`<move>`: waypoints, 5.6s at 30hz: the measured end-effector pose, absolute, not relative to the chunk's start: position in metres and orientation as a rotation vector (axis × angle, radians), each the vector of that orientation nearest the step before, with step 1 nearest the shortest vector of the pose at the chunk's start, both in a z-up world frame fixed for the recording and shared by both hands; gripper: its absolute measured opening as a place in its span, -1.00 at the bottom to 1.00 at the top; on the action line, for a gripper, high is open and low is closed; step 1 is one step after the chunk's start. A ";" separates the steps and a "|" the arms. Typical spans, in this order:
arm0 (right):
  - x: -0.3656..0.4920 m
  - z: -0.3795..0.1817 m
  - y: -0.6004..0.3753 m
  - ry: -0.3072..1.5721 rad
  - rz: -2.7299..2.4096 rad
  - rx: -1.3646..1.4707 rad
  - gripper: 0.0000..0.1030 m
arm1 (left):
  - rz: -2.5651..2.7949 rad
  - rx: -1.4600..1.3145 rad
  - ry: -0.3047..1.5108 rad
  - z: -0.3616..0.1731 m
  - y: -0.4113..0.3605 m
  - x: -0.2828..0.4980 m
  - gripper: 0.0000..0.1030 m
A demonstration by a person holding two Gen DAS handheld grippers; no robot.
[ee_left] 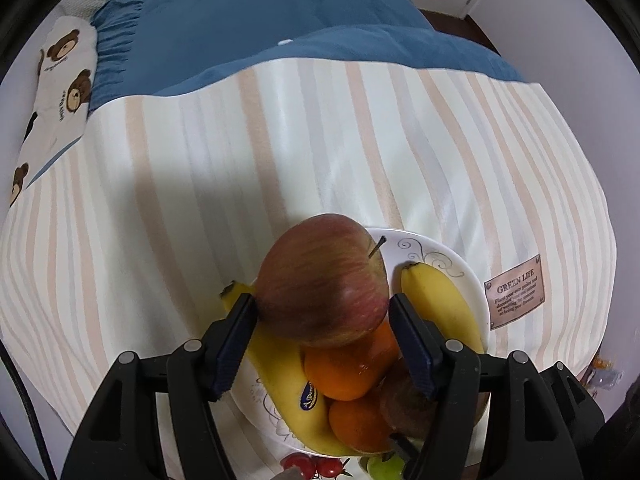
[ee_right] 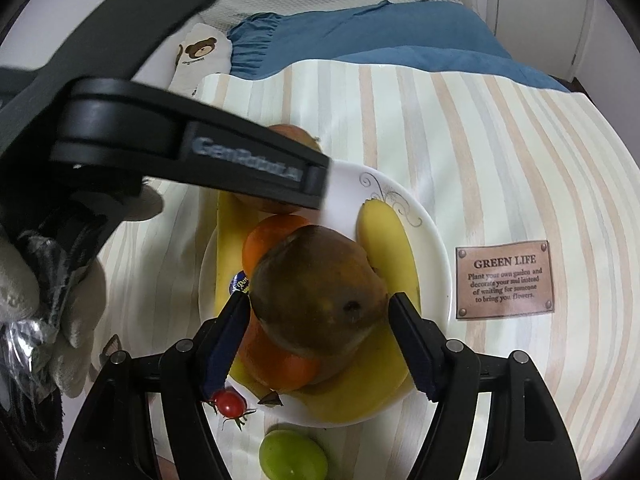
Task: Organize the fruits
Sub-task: 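Carry the red apple with the left tool onto the plate while the right tool sets the brown apple there, then open both tools and withdraw them from the plate, then grasp a green apple with the right tool while the left tool grasps the other green apple, then lift both green apples off the cloth and hold them in both tools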
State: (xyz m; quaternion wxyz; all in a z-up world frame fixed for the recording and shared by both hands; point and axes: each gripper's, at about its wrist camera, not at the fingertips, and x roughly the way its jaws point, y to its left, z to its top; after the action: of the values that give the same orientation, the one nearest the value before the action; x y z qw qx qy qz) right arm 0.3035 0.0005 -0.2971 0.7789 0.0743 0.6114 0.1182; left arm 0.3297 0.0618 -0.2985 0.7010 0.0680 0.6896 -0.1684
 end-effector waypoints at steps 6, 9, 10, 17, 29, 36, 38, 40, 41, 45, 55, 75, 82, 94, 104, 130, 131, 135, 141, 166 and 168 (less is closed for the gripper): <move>0.303 -0.291 -0.012 1.321 0.248 0.180 0.53 | -0.355 0.075 1.504 -0.284 0.082 0.327 0.29; 0.301 -0.287 -0.020 1.314 0.249 0.184 0.54 | -0.350 0.049 1.494 -0.277 0.090 0.323 0.29; 0.301 -0.284 -0.021 1.312 0.247 0.183 0.54 | -0.345 0.038 1.489 -0.275 0.094 0.321 0.29; 0.287 -0.253 -0.025 1.298 0.216 0.153 0.86 | -0.277 -0.007 1.392 -0.248 0.127 0.293 0.37; 0.252 -0.228 -0.033 1.264 0.120 0.070 0.93 | -0.133 0.034 1.276 -0.229 0.165 0.215 0.90; 0.231 -0.210 -0.030 1.222 0.118 0.039 0.93 | -0.094 0.018 1.209 -0.208 0.169 0.179 0.90; 0.225 -0.201 -0.029 1.207 0.121 0.035 0.93 | -0.082 0.014 1.183 -0.197 0.170 0.169 0.90; 0.218 -0.193 -0.029 1.194 0.123 0.033 0.93 | -0.075 0.011 1.162 -0.186 0.170 0.161 0.90; 0.214 -0.187 -0.030 1.185 0.126 0.035 0.93 | -0.071 0.012 1.149 -0.180 0.169 0.157 0.90; 0.196 -0.162 -0.031 1.140 0.139 0.041 0.93 | -0.060 0.017 1.093 -0.155 0.167 0.139 0.90; 0.151 -0.097 -0.038 1.027 0.166 0.032 0.93 | -0.069 0.017 0.982 -0.098 0.160 0.094 0.90; 0.135 -0.241 -0.030 1.381 0.246 0.198 0.81 | 0.041 0.060 1.190 -0.182 0.182 0.090 0.90; 0.131 -0.330 -0.012 1.527 0.224 0.236 0.71 | 0.046 0.136 1.293 -0.238 0.181 0.103 0.90; 0.109 -0.342 -0.023 1.484 0.220 0.090 0.20 | -0.102 0.137 1.412 -0.281 0.135 0.125 0.90; 0.097 -0.317 -0.081 1.462 0.162 0.139 0.10 | -0.290 0.170 1.535 -0.328 0.067 0.143 0.90; 0.095 -0.341 -0.074 1.589 0.329 0.273 0.11 | -0.222 0.076 1.601 -0.337 0.144 0.028 0.15; 0.093 -0.342 -0.073 1.597 0.333 0.271 0.11 | -0.213 0.069 1.611 -0.340 0.149 0.021 0.15; 0.081 -0.347 -0.071 1.610 0.345 0.240 0.11 | -0.179 0.017 1.650 -0.360 0.166 0.002 0.15; 0.075 -0.352 -0.060 1.640 0.358 0.203 0.16 | -0.181 0.030 1.659 -0.382 0.161 -0.008 0.21; 0.063 -0.355 -0.025 1.605 0.299 0.089 0.15 | -0.121 0.074 1.657 -0.374 0.148 0.033 0.18; 0.067 -0.359 -0.025 1.623 0.293 0.080 0.16 | -0.114 0.073 1.654 -0.373 0.147 0.035 0.18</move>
State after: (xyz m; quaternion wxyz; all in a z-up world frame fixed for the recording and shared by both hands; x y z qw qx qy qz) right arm 0.0667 -0.0250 -0.3587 0.6781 0.0356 0.7225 0.1303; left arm 0.0351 0.1471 -0.3727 0.6750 0.0326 0.7353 -0.0508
